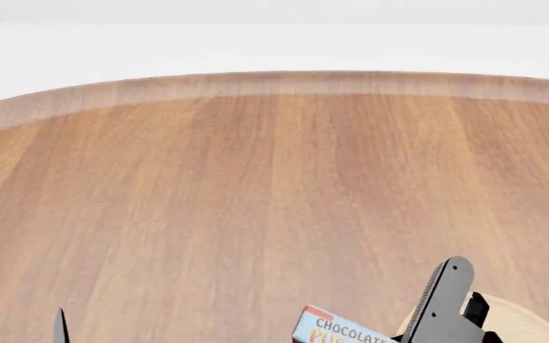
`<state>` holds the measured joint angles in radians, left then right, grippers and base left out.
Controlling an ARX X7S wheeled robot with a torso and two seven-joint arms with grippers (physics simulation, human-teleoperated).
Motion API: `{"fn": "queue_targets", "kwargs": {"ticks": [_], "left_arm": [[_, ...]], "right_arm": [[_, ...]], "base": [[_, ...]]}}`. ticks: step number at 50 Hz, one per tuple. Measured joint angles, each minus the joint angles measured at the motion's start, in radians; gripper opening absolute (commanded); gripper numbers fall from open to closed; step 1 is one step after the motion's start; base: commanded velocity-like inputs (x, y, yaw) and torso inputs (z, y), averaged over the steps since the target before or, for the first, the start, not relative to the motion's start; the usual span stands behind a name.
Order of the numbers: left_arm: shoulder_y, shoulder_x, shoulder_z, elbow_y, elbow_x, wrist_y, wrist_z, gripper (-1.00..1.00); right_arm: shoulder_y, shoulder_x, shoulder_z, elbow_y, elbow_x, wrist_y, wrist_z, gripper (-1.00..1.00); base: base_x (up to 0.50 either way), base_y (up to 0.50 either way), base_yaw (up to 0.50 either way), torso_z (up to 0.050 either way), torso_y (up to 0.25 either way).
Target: Put the chocolate pudding to the left of the plate.
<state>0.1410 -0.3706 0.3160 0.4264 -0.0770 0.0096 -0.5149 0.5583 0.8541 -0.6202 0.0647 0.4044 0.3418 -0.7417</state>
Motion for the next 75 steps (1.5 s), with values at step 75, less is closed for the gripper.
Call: {"fn": "queue_targets", "kwargs": {"ticks": [75], "left_arm": [[0.010, -0.023, -0.004, 0.027, -0.015, 0.000, -0.025, 1.00]], "right_arm": [[0.192, -0.334, -0.064, 0.693, -0.104, -0.265, -0.083, -1.00]], "base": [[0.00, 0.00, 0.00, 0.000, 0.000]]}}
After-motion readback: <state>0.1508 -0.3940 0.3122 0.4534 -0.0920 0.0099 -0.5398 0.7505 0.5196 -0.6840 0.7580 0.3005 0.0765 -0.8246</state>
